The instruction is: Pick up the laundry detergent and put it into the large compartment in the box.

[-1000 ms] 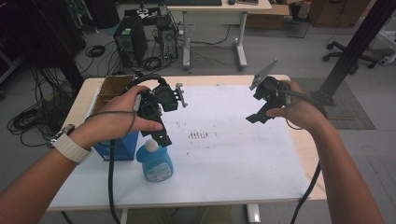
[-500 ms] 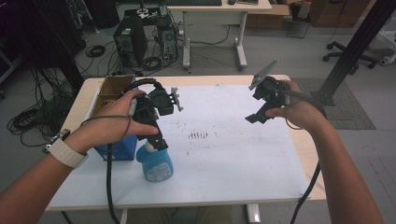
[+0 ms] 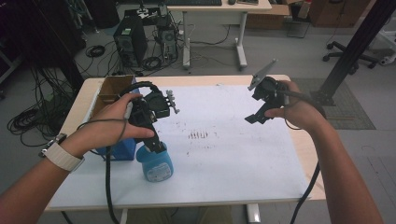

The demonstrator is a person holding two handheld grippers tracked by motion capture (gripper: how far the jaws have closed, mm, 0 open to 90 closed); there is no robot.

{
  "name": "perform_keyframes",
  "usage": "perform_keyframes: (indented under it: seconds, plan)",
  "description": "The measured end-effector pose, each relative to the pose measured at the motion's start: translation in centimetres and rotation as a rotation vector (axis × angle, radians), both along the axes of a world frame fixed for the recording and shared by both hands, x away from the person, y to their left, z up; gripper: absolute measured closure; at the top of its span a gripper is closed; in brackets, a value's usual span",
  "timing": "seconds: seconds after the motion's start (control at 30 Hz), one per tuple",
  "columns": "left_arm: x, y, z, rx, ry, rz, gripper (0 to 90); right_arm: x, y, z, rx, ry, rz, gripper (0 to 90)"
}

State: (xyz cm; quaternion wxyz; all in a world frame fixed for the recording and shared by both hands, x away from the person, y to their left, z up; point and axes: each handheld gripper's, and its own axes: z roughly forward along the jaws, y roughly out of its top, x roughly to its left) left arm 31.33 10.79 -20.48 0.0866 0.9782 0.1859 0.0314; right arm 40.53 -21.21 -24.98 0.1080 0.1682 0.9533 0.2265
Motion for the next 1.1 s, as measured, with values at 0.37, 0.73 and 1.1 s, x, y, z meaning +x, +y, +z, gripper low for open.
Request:
perform_keyframes:
  seconds: [0.37, 0.73, 1.1]
  plan:
    - [-0.2, 0.4, -0.8, -0.009, 0.004, -0.028, 8.8, 0.1, 0.2, -0.1, -0.003, 0.006, 0.001, 10.3]
    - [-0.1, 0.7, -1.8, -0.018, 0.01, -0.04, 8.5, 0.1, 0.4, -0.3, -0.005, 0.008, 0.002, 10.3]
    - [0.1, 1.0, -2.7, -0.026, 0.008, -0.045, 8.6, 0.2, 0.3, -0.3, -0.011, 0.01, -0.001, 10.3]
